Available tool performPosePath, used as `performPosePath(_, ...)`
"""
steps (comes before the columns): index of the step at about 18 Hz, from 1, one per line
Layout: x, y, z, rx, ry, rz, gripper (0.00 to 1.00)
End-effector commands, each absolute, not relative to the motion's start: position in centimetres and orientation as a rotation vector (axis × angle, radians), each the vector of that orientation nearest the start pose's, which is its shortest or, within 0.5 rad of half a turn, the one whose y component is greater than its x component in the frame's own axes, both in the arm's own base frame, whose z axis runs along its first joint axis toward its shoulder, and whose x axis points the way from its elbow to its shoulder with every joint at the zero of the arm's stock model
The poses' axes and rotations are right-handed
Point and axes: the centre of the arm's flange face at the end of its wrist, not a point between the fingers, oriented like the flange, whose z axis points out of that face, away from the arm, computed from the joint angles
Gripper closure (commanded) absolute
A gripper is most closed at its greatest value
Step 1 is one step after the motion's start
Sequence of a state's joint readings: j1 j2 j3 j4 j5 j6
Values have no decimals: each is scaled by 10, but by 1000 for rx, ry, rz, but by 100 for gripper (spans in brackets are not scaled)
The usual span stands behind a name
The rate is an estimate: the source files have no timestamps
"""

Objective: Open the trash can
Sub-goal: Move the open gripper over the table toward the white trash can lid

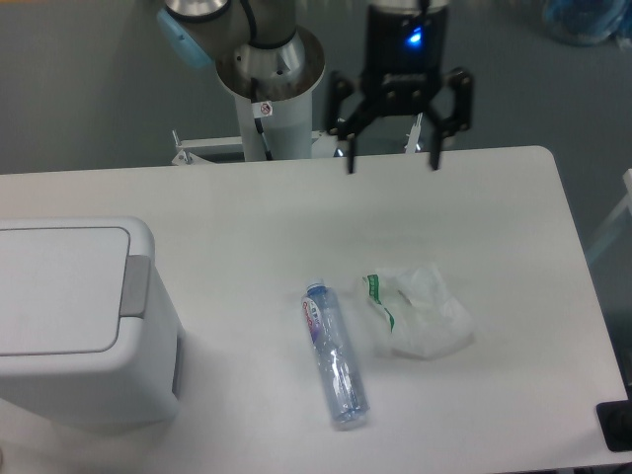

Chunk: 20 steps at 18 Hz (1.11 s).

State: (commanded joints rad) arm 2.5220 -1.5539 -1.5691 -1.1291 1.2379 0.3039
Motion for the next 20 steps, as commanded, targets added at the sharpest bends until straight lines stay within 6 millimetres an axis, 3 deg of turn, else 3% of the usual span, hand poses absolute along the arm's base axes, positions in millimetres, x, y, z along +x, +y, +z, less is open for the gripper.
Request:
performPosePath(9,-290,484,537,-2445,-745,-70,0)
performPosePath(15,-265,521,515,-2461,-746,-134,0)
performPosePath(20,-255,541,500,-2454,-758,-164,0)
